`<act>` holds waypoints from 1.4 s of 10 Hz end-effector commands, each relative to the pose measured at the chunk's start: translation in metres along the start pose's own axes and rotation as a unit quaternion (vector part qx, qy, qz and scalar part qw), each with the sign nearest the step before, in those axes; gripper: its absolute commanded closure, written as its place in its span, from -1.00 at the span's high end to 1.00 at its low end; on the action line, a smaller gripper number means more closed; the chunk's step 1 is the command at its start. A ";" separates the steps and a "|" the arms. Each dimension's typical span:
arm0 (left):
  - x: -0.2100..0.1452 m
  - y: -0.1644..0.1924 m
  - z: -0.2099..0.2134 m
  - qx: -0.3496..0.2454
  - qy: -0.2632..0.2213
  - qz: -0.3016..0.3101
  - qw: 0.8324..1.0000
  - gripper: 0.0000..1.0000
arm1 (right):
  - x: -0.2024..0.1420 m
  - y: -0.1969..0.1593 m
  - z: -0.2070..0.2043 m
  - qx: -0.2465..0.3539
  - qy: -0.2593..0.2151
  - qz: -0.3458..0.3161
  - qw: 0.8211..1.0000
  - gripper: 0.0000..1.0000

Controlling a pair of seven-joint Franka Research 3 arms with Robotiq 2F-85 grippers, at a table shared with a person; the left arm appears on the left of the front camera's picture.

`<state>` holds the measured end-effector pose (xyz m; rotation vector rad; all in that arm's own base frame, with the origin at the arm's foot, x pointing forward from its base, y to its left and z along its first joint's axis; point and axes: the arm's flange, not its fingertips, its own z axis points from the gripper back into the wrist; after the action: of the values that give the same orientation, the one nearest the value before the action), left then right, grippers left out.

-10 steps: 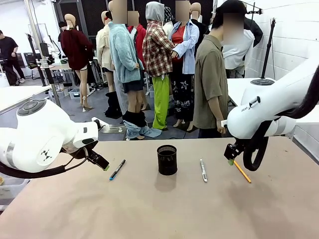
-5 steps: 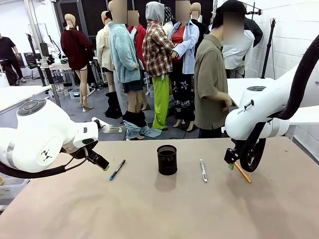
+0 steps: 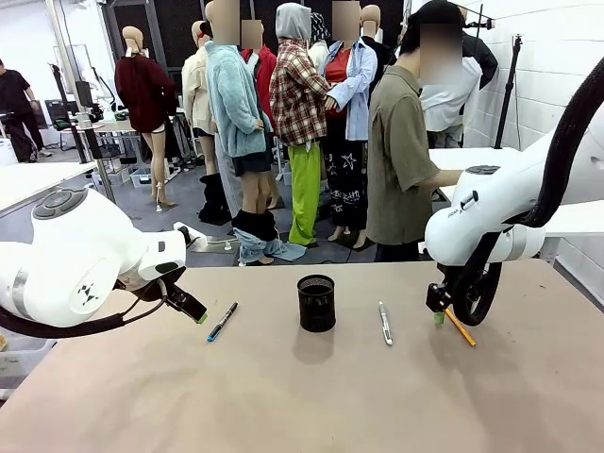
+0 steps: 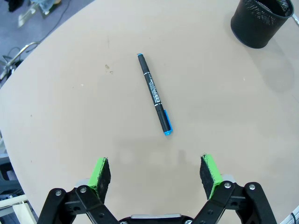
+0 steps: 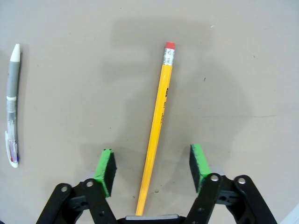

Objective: Place the pens into the pen holder.
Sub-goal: Pick up a writing instrument from the table and place it into the Pen holder.

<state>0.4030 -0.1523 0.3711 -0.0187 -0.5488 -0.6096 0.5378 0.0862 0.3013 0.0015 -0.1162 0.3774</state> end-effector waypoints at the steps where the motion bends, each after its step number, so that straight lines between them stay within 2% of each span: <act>1: 0.000 0.001 0.001 0.000 -0.001 0.001 1.000 1.00 | 0.001 -0.003 -0.002 0.010 0.010 0.006 1.000 -0.54; 2: 0.000 0.001 0.001 0.000 -0.001 0.001 1.000 1.00 | 0.002 -0.005 -0.004 0.012 0.013 0.005 1.000 -0.94; 3: 0.000 0.001 0.001 0.000 -0.001 0.001 1.000 1.00 | 0.002 -0.006 -0.006 0.012 0.017 0.006 1.000 -1.00; 8: 0.000 0.001 0.001 0.000 -0.001 0.001 1.000 1.00 | 0.001 -0.005 -0.005 0.022 0.035 0.012 0.999 -1.00; 10: 0.000 0.001 0.001 0.000 -0.001 0.001 1.000 1.00 | -0.005 0.000 0.008 0.037 0.028 0.036 0.998 -1.00; 12: 0.000 0.001 0.001 0.000 -0.001 0.001 1.000 1.00 | -0.025 0.021 0.040 0.094 -0.026 0.123 0.988 -1.00; 14: 0.000 0.001 0.001 0.000 -0.001 0.001 1.000 1.00 | -0.043 0.041 0.080 0.153 -0.103 0.217 0.959 -1.00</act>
<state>0.4030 -0.1524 0.3711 -0.0186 -0.5489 -0.6098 0.4999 0.1204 0.3636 0.2002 -0.2199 0.7179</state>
